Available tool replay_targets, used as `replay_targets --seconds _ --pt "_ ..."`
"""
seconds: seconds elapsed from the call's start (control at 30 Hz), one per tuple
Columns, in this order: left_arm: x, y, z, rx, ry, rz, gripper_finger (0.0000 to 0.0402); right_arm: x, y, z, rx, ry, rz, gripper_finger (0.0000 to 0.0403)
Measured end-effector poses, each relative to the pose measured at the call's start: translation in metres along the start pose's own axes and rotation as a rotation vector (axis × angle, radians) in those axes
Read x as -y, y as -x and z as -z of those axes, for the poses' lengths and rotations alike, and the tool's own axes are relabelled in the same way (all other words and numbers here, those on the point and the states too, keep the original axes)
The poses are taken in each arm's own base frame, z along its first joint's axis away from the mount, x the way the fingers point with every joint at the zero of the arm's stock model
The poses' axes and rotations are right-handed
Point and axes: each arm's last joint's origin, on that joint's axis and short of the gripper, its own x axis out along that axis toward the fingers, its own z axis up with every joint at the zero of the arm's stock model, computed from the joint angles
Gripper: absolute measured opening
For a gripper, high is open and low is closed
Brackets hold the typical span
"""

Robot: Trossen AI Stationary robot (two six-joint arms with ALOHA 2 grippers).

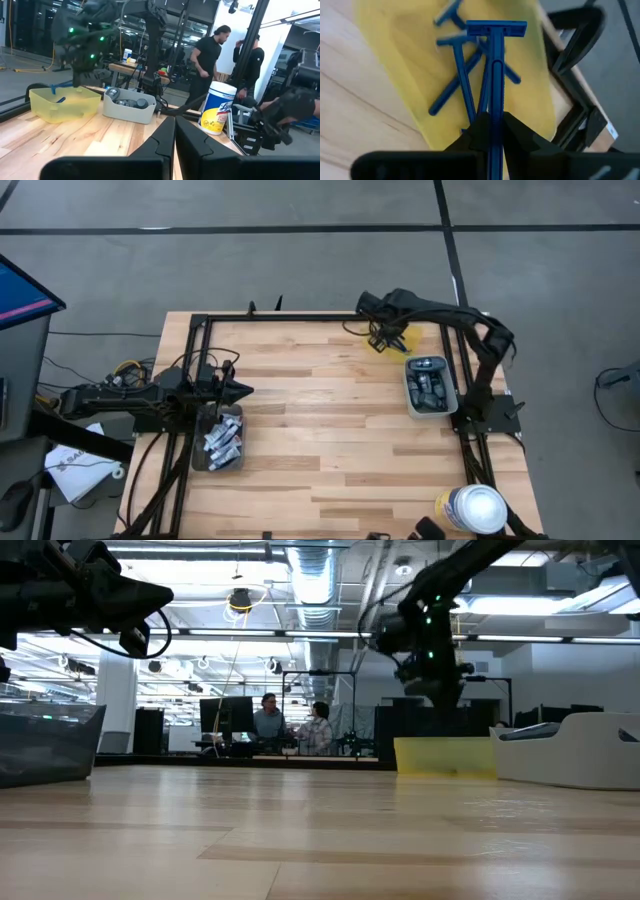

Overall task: Pick & Place Travel size toiletries
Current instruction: Put the blue razor into the yellow bin, then return to Home Position

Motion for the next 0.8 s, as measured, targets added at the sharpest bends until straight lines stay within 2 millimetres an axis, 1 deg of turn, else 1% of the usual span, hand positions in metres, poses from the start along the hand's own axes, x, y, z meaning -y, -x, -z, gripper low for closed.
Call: replay_targets --seconds 0.1,0.2,0.33,0.43,0.5,0.6,0.7,0.77,0.8 --pt "0.000 0.000 0.000 0.000 0.000 0.000 0.0007 -0.008 -0.013 -0.001 -0.064 0.034 0.013 0.0044" --pt "0.000 0.000 0.000 0.001 0.000 0.000 0.0006 -0.013 -0.015 0.000 -0.083 0.063 0.015 0.0077" --pt "0.000 0.000 0.000 0.002 0.000 0.000 0.0007 -0.013 -0.008 -0.001 -0.039 0.079 0.006 0.0143" --pt "0.000 0.000 -0.001 0.005 0.000 0.001 0.0007 -0.006 0.007 0.003 0.007 0.063 -0.004 0.0199" --pt "0.000 0.000 -0.001 0.005 0.000 0.001 0.0006 -0.001 0.025 0.009 0.066 0.051 -0.018 0.0227" --pt "0.000 0.000 -0.001 0.005 0.000 0.002 0.0006 0.012 0.069 0.027 0.225 0.030 -0.053 0.0238" --pt "0.000 0.000 -0.001 0.006 0.000 0.002 0.0008 0.026 0.115 0.056 0.404 0.004 -0.119 0.0216" --pt "0.000 0.000 -0.001 0.007 -0.001 0.001 0.0007 0.036 0.146 0.081 0.543 0.011 -0.186 0.0187" --pt "0.000 0.000 -0.001 0.007 -0.001 0.002 0.0006 0.043 0.162 0.097 0.620 0.022 -0.225 0.0170"
